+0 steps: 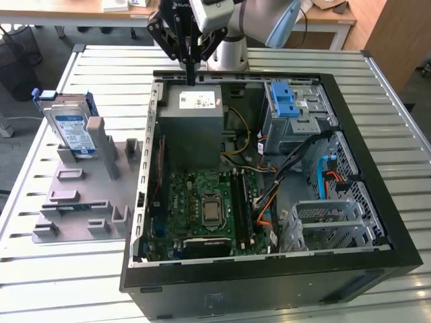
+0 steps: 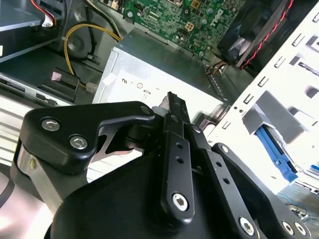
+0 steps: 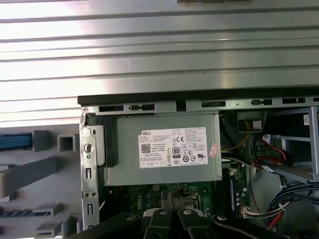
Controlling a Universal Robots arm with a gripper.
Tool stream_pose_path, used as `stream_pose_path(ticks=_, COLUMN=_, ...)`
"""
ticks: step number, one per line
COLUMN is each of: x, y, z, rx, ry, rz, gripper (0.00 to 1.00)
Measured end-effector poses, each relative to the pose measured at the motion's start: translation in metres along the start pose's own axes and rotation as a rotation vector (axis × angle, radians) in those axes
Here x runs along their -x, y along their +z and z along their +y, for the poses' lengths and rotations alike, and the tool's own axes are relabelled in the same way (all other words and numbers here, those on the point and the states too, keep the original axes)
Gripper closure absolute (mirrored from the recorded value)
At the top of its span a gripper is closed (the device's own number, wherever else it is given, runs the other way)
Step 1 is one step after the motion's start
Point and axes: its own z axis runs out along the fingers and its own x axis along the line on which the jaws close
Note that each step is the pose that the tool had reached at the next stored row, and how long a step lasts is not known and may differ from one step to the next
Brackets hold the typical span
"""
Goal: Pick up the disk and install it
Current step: 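Reach for the disk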
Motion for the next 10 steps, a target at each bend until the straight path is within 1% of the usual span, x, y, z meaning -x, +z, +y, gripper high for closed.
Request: stream_pose_path(ticks=10, x=-0.0026, y=0.0000, z=-0.0002, rx=0.0000, ry=0.000, rz=0.0000, gripper=0.90)
